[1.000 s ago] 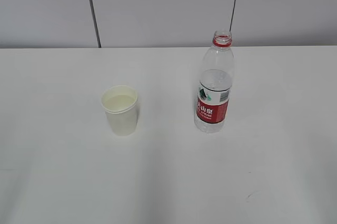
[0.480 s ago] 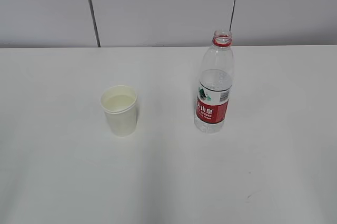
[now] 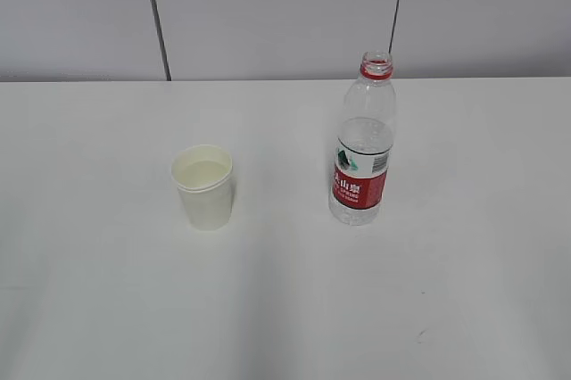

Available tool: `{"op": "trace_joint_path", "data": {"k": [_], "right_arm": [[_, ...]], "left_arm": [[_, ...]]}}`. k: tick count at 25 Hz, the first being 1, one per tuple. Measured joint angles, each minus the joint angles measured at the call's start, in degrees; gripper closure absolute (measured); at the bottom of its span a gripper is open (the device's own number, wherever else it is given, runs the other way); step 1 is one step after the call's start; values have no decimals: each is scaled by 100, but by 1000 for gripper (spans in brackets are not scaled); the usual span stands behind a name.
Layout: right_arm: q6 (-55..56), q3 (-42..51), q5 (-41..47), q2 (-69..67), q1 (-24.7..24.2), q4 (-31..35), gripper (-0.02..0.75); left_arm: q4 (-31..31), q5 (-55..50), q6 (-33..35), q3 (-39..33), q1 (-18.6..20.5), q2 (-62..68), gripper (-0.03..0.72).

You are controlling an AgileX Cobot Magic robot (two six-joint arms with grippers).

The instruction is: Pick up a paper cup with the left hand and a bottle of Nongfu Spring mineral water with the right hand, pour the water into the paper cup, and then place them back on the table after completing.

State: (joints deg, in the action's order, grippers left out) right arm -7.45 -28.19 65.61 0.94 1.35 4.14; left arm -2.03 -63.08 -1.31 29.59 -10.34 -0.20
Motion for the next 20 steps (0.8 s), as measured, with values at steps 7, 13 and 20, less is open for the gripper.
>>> {"op": "trace_joint_path", "data": {"k": [7,13,20], "right_arm": [[0,0,0,0,0,0,150],[-9,0,0,0,0,0,150],[-9,0,0,0,0,0,150]], "left_arm": [[0,0,2,0,0,0,179],[0,0,2,0,0,0,188],[0,0,2,0,325,0,189]]}}
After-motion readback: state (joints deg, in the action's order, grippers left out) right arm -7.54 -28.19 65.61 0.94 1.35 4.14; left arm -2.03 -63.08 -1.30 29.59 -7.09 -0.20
